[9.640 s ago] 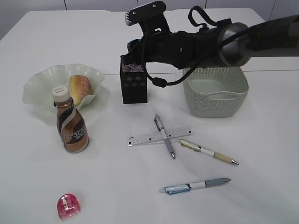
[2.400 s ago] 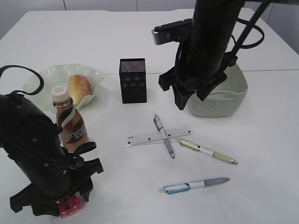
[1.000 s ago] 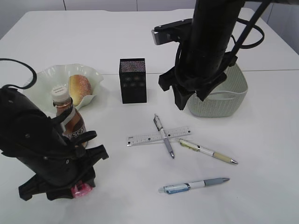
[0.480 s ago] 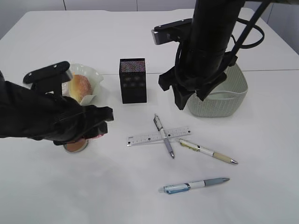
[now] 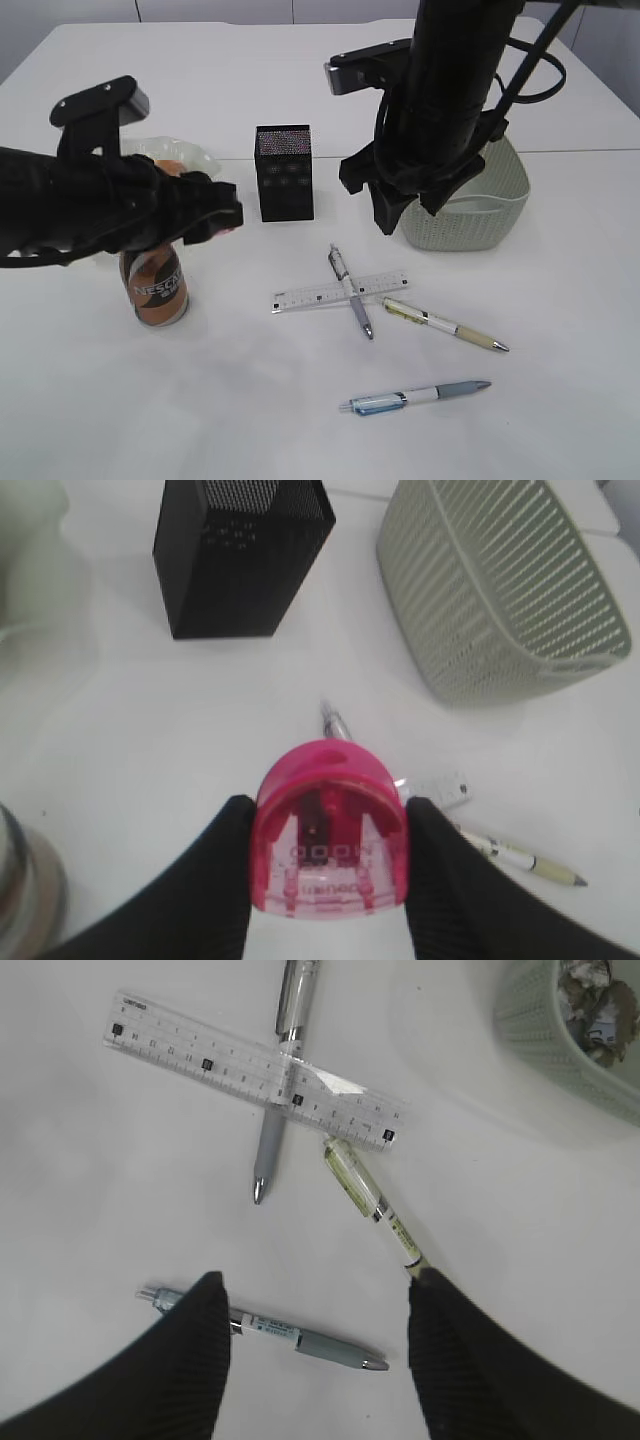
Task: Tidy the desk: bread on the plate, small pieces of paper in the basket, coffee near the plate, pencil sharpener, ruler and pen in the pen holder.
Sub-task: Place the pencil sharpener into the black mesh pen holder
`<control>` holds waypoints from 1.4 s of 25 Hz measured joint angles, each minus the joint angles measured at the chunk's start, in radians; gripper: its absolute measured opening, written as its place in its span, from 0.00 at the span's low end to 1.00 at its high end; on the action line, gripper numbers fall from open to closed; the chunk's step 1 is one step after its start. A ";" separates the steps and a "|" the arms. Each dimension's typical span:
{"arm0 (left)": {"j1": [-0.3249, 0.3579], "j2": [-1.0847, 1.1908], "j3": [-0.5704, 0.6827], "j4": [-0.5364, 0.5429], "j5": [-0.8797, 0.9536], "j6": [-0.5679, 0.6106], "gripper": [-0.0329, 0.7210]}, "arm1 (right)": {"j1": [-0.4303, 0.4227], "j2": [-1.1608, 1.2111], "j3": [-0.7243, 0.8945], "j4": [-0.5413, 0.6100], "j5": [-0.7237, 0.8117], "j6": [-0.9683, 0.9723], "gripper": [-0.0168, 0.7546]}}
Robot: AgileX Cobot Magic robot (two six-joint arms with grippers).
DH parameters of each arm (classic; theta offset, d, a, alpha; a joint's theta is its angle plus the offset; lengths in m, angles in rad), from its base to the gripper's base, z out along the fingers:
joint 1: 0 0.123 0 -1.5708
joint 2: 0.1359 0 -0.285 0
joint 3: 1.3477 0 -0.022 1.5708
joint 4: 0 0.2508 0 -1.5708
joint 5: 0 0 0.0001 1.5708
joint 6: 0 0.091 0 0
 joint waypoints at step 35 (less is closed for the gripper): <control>0.194 0.356 -0.580 0.028 -0.188 0.186 0.47 | 0.000 0.000 0.000 0.010 0.000 0.000 0.56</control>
